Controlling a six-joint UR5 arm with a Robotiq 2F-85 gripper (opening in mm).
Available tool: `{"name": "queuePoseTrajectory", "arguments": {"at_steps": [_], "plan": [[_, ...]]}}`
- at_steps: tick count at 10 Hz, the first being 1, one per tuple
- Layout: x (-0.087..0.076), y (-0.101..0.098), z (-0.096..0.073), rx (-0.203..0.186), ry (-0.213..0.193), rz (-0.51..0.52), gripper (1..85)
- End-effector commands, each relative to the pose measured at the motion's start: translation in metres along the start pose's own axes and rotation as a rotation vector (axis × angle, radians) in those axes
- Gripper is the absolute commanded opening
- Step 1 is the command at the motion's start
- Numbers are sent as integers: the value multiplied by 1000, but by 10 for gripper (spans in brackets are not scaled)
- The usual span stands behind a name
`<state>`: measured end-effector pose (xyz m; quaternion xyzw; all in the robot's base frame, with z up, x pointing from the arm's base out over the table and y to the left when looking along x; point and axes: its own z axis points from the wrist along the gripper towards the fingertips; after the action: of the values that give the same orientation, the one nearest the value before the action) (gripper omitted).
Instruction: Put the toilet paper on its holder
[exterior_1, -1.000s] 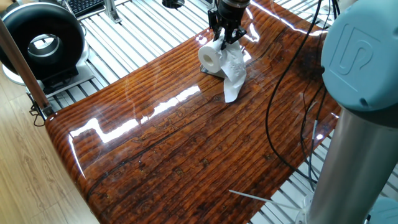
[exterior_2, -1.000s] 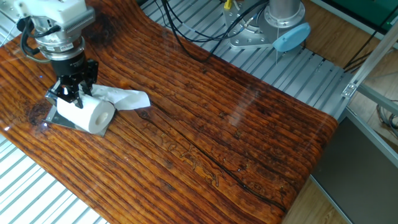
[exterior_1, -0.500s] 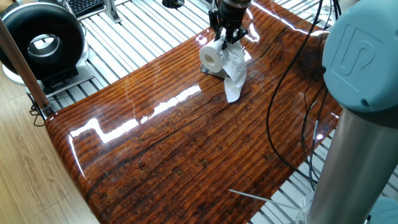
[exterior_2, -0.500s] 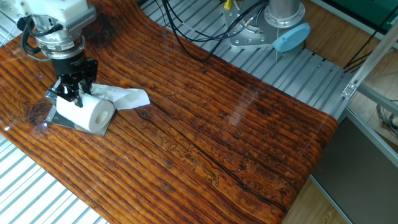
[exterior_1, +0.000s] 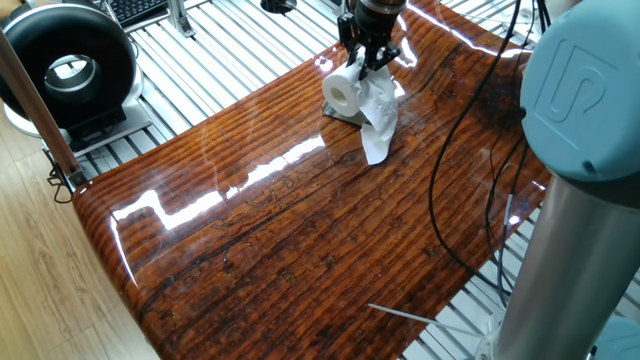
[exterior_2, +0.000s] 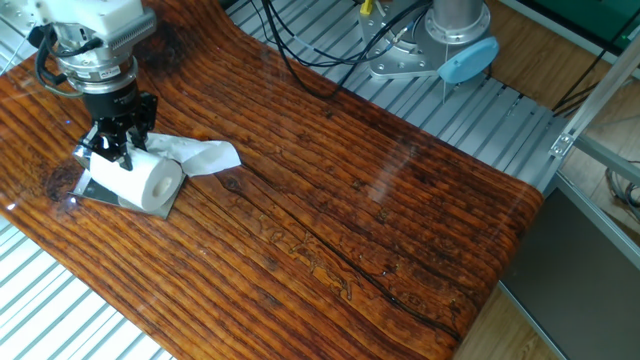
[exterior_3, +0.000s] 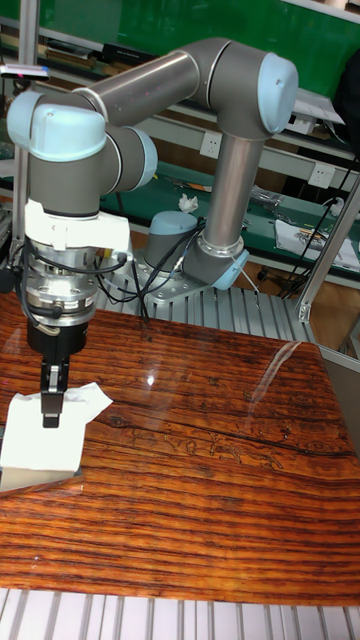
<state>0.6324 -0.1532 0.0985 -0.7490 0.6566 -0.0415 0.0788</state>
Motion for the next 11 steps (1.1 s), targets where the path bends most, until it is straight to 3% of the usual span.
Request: {"name": "queuePoseTrajectory", "arguments": {"at_steps": [1, 6, 11], "plan": [[-1, -2, -1, 12, -9, 18, 117], [-5, -2, -1, 12, -24, 19, 250], [1, -4, -2, 27, -5, -3, 227]]}}
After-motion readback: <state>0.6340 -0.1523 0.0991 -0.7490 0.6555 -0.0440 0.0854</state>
